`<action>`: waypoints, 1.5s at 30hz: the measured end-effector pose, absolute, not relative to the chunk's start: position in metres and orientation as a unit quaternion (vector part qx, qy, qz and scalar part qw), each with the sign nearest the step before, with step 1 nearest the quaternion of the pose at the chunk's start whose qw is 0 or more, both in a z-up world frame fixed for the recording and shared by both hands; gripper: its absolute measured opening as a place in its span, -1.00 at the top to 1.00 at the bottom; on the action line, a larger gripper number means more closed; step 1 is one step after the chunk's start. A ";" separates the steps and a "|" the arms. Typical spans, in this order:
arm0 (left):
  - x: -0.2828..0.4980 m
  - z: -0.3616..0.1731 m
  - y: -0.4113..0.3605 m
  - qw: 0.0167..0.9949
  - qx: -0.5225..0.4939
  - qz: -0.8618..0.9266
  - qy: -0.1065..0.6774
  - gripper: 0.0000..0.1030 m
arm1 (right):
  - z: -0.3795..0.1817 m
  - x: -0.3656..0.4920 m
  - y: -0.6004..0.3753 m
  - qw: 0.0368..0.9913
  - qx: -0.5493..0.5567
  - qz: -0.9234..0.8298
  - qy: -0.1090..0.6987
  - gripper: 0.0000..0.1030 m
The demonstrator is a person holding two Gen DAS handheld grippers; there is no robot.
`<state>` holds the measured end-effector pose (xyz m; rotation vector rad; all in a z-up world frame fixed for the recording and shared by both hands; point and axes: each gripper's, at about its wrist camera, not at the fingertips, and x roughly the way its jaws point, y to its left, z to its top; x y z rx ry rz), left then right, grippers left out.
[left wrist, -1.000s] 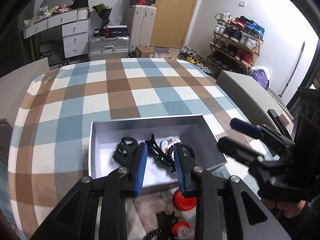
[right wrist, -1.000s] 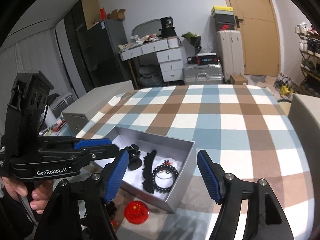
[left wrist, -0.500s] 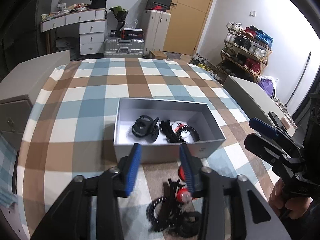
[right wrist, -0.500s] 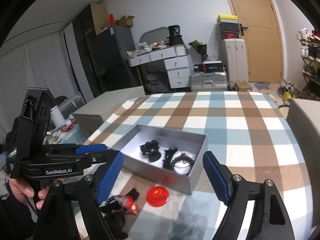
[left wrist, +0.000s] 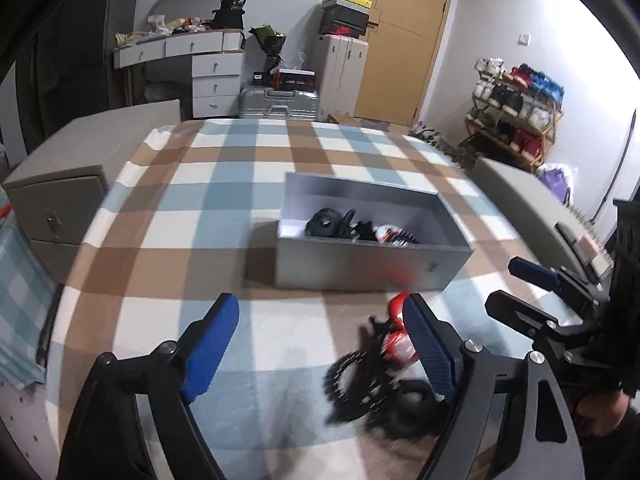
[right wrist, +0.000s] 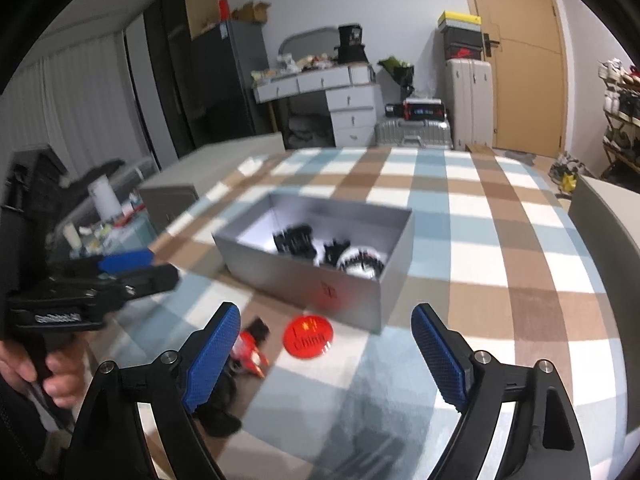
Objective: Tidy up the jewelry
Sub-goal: 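Withdraw both tools from the box toward the remaining jewelry, then grasp the red 'I China' badge with the right tool while the left approaches the red hair tie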
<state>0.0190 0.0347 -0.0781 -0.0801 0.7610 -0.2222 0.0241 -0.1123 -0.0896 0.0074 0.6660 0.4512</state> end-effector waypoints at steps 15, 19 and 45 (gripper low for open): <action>0.002 -0.103 0.054 0.914 -0.034 -0.070 0.398 -0.71 | -0.126 0.045 -0.086 0.892 -0.057 0.221 0.390 -0.67; 0.000 -0.104 0.057 0.914 -0.036 -0.066 0.399 -0.71 | -0.129 0.050 -0.076 0.889 -0.082 0.218 0.395 -0.67; -0.002 -0.111 0.064 0.904 -0.047 -0.078 0.417 -0.71 | -0.133 0.061 -0.077 0.884 -0.072 0.214 0.409 -0.27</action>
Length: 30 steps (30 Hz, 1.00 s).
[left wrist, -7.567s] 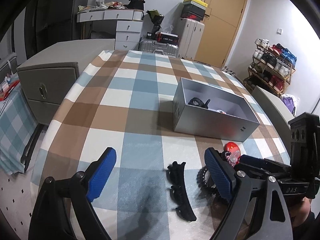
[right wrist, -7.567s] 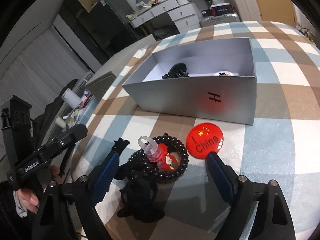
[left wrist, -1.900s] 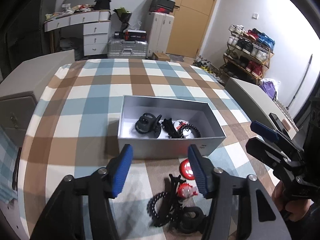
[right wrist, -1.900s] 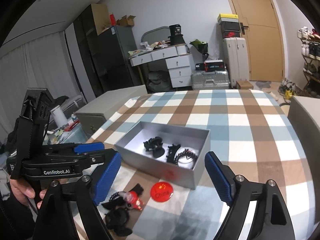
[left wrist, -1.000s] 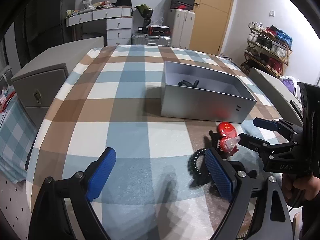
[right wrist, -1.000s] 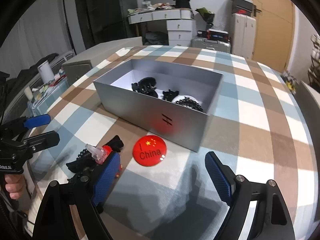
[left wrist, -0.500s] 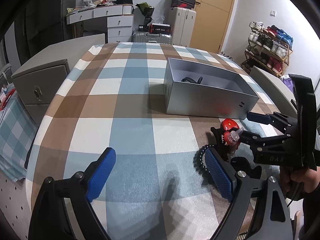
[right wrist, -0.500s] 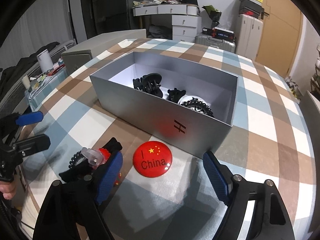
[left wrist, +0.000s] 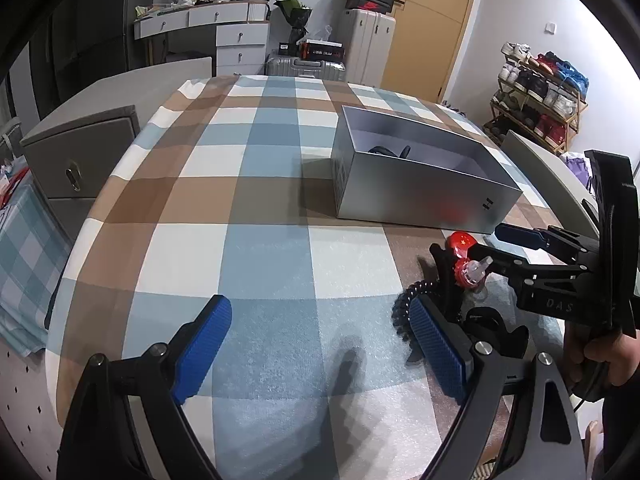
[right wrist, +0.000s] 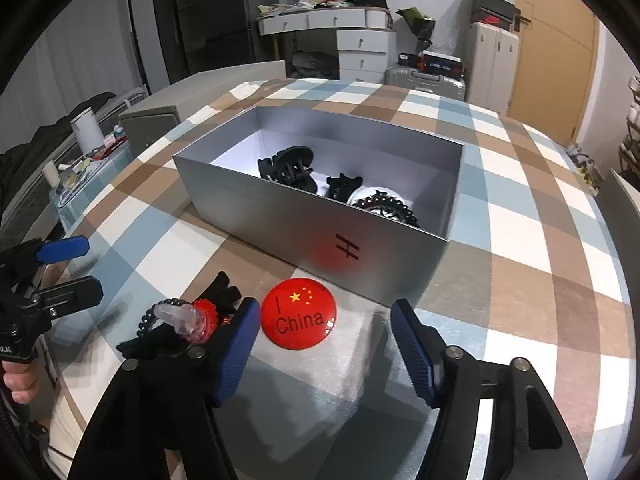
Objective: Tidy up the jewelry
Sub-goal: 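Grasp the red 'I China' badge with the right tool while the left approaches the red hair tie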
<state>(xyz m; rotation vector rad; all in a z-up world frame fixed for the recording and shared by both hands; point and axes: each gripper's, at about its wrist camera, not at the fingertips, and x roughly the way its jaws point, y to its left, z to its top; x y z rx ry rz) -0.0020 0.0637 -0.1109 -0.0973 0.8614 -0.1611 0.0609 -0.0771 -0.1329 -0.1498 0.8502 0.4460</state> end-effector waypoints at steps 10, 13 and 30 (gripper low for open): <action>-0.002 -0.114 0.061 0.900 -0.046 -0.083 0.425 -0.71 | -0.133 0.066 -0.067 0.877 -0.074 0.223 0.418 -0.26; -0.002 -0.114 0.061 0.900 -0.045 -0.083 0.425 -0.71 | -0.135 0.067 -0.061 0.871 -0.081 0.225 0.428 -0.26; -0.004 -0.116 0.067 0.897 -0.056 -0.083 0.430 -0.71 | -0.138 0.068 -0.056 0.869 -0.109 0.183 0.446 0.07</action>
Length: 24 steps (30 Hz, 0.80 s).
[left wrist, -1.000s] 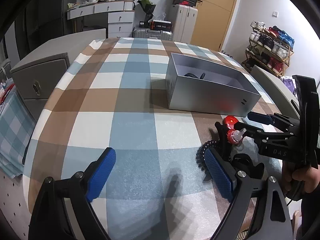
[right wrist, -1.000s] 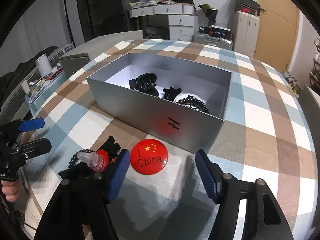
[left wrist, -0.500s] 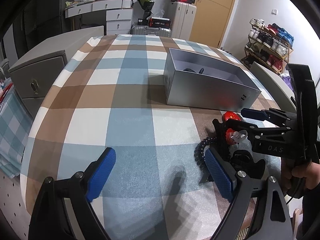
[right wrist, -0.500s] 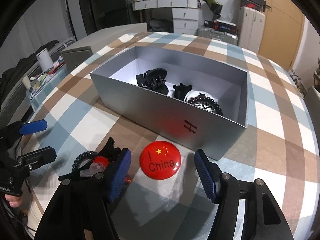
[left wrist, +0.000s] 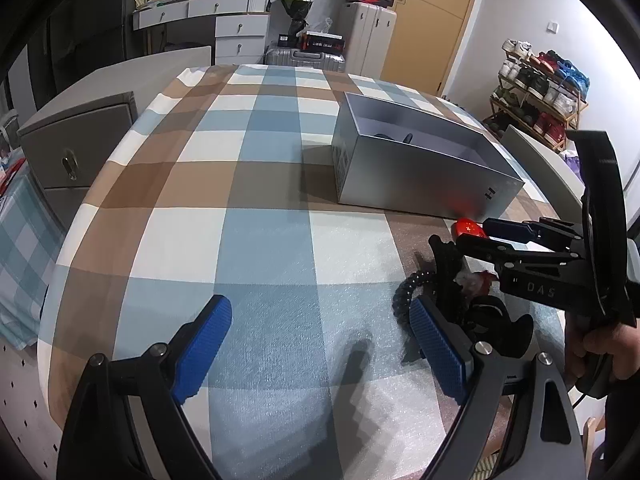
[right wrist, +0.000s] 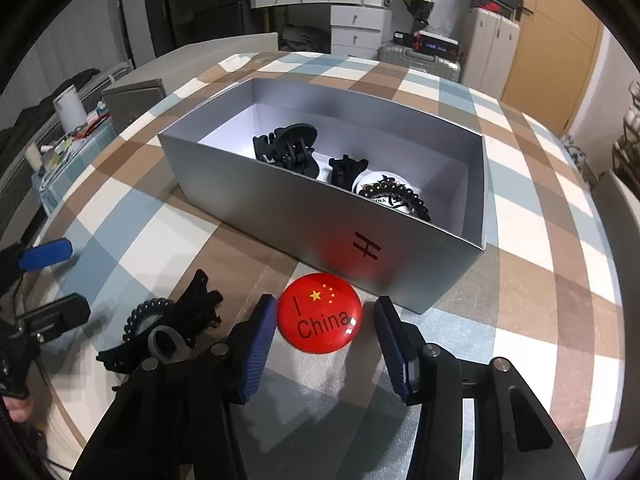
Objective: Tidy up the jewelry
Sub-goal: 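Grasp the red 'I China' badge with the right tool while the left approaches the red hair tie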
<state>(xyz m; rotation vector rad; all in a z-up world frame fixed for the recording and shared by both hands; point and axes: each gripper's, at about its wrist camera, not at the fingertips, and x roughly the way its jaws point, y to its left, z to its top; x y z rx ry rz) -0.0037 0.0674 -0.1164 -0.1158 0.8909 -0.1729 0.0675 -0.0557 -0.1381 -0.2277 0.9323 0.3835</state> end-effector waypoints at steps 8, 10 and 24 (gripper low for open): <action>-0.005 -0.114 0.066 0.899 -0.051 -0.088 0.427 -0.71 | -0.138 0.060 -0.054 0.876 -0.121 0.189 0.427 0.19; -0.005 -0.112 0.065 0.899 -0.050 -0.093 0.425 -0.71 | -0.138 0.057 -0.059 0.878 -0.114 0.191 0.425 0.19; 0.020 -0.103 0.010 0.870 -0.054 -0.213 0.442 -0.70 | -0.118 0.032 -0.113 0.899 -0.012 0.204 0.388 0.19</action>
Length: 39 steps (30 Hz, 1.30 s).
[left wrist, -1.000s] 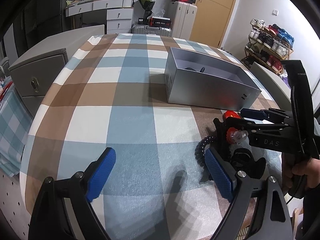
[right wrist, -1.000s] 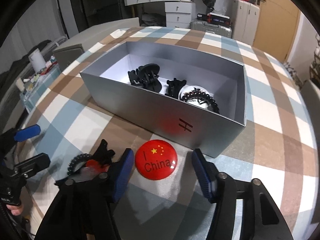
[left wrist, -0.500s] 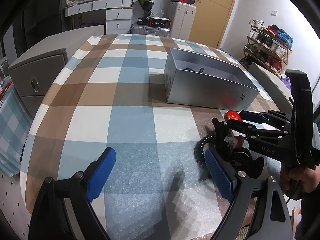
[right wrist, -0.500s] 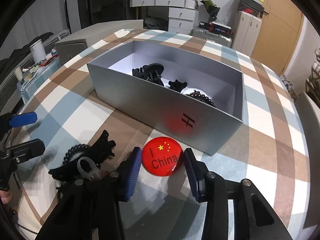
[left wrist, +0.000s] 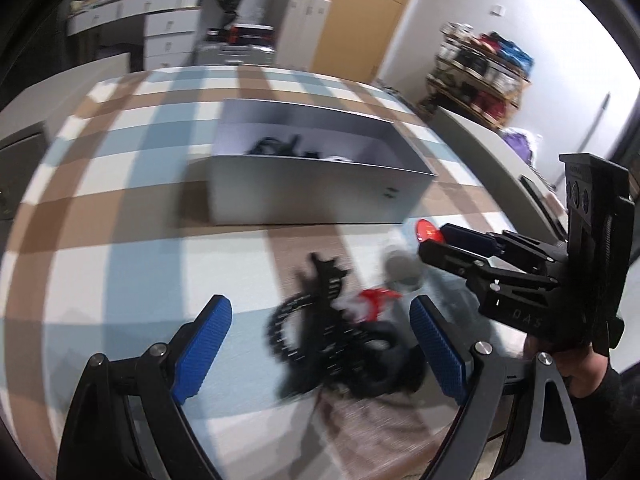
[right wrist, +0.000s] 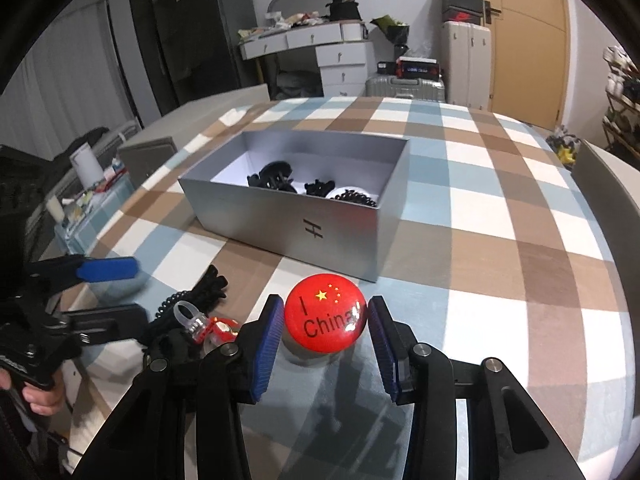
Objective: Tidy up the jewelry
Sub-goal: 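Grasp the red 'I China' badge with the right tool while the left approaches the red hair tie, then close the left tool on the red hair tie and lift it while the right holds the badge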
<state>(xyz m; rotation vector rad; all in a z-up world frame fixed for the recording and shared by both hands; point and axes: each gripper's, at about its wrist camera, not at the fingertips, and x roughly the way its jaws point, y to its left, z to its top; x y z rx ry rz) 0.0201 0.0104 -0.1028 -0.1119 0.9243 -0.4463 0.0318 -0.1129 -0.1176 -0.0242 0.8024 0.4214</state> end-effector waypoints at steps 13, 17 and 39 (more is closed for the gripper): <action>0.029 -0.107 -0.013 0.845 -0.012 -0.248 0.474 0.10 | -0.112 0.023 -0.135 0.905 0.024 0.218 0.365 0.18; 0.028 -0.107 -0.009 0.844 -0.013 -0.244 0.478 0.31 | -0.115 0.024 -0.140 0.904 0.036 0.220 0.365 0.18; 0.013 -0.104 -0.027 0.855 0.070 -0.218 0.466 0.90 | -0.116 0.023 -0.142 0.905 0.047 0.220 0.362 0.18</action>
